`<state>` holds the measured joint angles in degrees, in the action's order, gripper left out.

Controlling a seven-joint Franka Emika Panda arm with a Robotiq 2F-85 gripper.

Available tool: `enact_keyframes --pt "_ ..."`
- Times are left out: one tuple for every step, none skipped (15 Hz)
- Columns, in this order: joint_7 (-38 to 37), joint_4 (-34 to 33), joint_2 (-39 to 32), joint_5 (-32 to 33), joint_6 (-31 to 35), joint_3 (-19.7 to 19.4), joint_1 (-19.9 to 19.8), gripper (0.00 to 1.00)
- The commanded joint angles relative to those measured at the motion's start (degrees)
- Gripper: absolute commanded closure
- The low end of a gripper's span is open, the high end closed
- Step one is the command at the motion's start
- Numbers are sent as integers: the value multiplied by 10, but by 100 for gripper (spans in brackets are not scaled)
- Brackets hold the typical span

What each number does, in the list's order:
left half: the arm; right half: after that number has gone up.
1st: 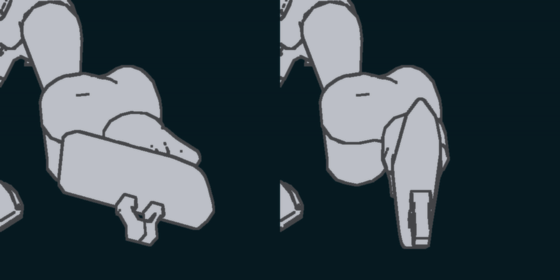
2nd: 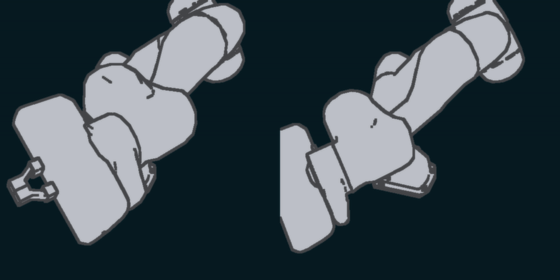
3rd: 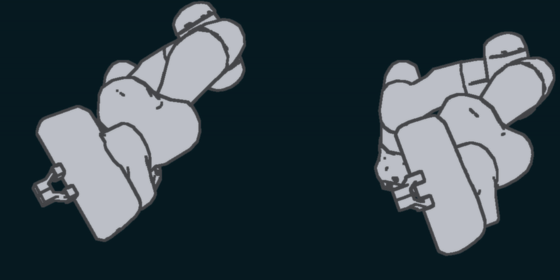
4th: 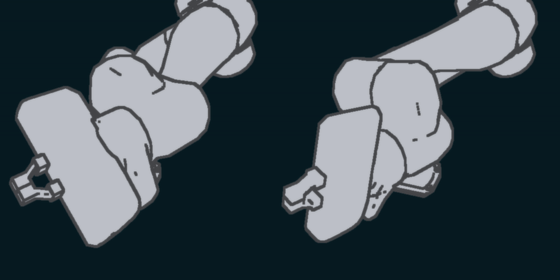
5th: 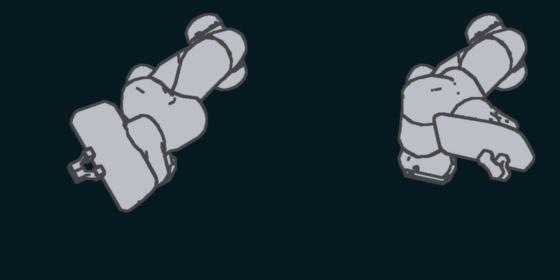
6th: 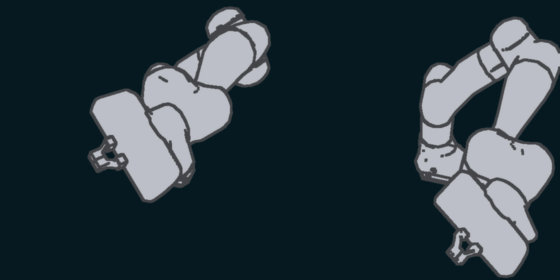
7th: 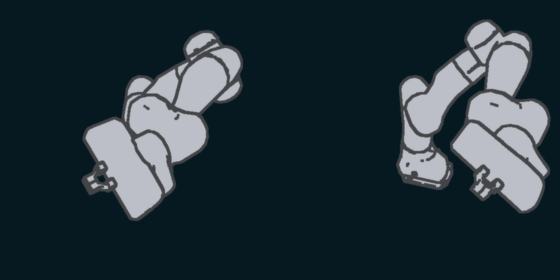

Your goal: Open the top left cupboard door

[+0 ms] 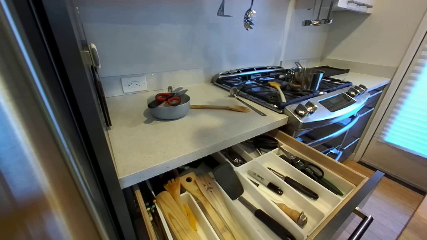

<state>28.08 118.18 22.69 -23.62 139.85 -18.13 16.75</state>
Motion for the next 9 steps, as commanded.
enact_keyframes --pt "62 -148 -117 -15 -136 -8 -15 0" --pt "86 -184 -146 -12 -166 0 -26 0" --pt "113 -218 -177 -19 -186 8 -36 0" --pt "130 -252 -203 -8 -201 23 -51 0" --pt "149 -286 -231 -7 -197 38 -64 0" --pt "168 -319 -257 -12 -172 55 -76 0" --pt "174 -353 -278 -16 -183 70 -92 0" --pt "145 -275 -223 -5 -167 88 -104 0" --pt "150 -305 -245 -3 -166 100 -113 0"
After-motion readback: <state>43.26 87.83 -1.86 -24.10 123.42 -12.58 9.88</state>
